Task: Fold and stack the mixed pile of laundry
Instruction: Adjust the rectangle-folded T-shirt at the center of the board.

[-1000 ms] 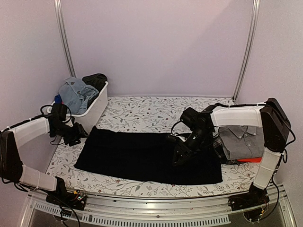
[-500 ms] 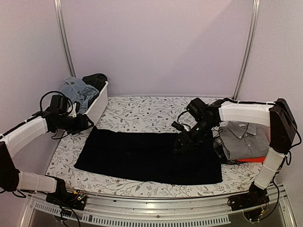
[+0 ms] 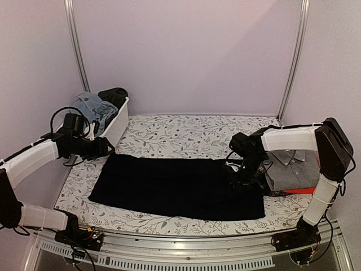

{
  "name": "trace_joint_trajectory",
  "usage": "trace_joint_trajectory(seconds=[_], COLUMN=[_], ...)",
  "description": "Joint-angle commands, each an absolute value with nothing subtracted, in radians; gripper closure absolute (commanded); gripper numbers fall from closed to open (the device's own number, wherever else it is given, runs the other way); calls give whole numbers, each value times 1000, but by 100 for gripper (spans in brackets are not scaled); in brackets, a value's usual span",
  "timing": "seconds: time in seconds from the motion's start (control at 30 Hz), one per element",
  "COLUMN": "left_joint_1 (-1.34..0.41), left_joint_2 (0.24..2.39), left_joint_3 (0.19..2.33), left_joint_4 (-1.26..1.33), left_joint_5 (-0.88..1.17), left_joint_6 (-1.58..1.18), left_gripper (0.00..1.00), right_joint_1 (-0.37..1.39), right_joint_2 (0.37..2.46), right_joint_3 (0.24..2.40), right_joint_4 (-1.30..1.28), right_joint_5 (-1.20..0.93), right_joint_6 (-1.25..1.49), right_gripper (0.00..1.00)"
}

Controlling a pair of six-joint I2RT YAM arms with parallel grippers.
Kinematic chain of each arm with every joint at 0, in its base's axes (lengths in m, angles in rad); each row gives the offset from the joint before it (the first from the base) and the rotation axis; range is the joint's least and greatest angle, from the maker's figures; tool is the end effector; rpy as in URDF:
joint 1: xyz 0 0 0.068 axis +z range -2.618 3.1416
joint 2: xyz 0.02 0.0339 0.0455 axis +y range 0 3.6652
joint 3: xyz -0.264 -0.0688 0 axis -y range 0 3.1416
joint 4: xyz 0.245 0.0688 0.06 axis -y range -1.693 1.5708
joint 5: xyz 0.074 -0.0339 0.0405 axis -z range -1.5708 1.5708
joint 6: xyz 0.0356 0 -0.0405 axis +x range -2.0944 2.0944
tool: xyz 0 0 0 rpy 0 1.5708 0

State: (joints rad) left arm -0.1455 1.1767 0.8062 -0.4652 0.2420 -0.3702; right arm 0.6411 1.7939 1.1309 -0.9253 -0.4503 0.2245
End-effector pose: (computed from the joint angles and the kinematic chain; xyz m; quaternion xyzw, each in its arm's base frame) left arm 0.2378 -0.0435 0.2440 -0.0608 0.9254 -0.1999 0.3162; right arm 0.2364 0.1958 0.1614 0.1997 -0.9541 -0.1991 0.1014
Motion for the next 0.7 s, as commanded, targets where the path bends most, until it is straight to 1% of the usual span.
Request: trace_joint_trajectory(seconds=[0.0,0.07,0.17,0.23,0.27,0.37,0.5,0.53,0.67], left_joint_1=[-159,-159,-161,-162,-163,-163,-165,-165,-161], left_joint_2=[1187,1189,1198,1206,1209,1229,1249,1254,1270], left_joint_3=[822,815,810,818,816,822,811,806,781], left_joint_4=[-443,-433,-421,-428,-427,-445,-471,-478,-519], left_joint_5=[234,235,246,244,241,233,197,189,117], left_joint_6=[-348,-348,-344,-340,-339,-350,-383,-392,-464], left_gripper=[35,34,34,34,34,34,35,36,47], right_joint_1=[646,644,629,627,627,627,638,644,655], right_joint_2=[1680,1637,1620,1658,1680,1758,1879,1895,1922], right_joint_3=[1122,1123,1151,1197,1218,1255,1283,1278,1178], right_joint_4=[-1012,-975,-888,-869,-857,-787,-755,-756,-757], right_joint_5=[-421,-439,-485,-467,-458,-458,-478,-478,-472], right_joint_6=[249,282,347,354,354,354,342,327,297], right_gripper=[73,65,59,46,43,43,46,47,48])
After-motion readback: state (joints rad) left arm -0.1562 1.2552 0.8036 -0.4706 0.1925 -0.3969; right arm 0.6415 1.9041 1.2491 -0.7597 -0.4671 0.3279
